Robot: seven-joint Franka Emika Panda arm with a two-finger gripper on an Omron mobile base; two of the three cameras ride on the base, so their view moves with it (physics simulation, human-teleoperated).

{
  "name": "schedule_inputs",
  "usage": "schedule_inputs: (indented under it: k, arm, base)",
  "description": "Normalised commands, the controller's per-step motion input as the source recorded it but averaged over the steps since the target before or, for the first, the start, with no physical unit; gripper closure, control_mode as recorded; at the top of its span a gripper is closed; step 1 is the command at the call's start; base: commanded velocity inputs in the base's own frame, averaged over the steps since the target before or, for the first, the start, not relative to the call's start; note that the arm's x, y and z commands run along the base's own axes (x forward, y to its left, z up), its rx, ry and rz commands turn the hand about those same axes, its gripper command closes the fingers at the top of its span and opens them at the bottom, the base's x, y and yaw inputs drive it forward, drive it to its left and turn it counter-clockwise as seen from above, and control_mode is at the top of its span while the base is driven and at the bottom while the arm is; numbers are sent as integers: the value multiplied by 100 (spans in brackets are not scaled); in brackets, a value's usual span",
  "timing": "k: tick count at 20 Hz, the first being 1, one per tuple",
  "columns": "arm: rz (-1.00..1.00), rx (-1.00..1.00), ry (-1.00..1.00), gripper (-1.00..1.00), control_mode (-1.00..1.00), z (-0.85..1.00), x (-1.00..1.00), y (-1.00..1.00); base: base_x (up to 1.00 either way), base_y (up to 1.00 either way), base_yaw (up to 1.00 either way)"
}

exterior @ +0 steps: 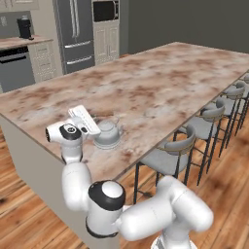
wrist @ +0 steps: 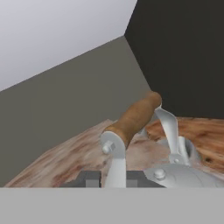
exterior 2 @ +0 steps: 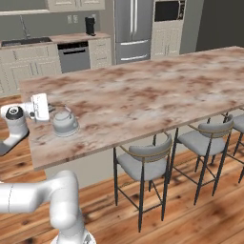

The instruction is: The kettle is done boiling. Turn off the stove, then wait for 300 timesteps before moving the kettle to the dining table.

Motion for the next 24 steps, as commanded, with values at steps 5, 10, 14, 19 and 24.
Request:
schedule_inputs:
  k: [5, 10, 14, 19, 24]
  arm:
    - [4, 0, 0, 100, -100, -24, 30, 0]
    - [4, 0, 0, 100, -100, -22, 26, 0]
    - [3, 0, 0, 100, -100, -20, 18, 0]
    - [4, 0, 0, 100, -100, -14, 0, -2]
    - [4, 0, 0, 100, -100, -10, 4, 0]
  base:
    - [0, 0, 0]
    - [0, 0, 0]
    - [0, 0, 0]
    - [0, 0, 0]
    - [0, 0, 0]
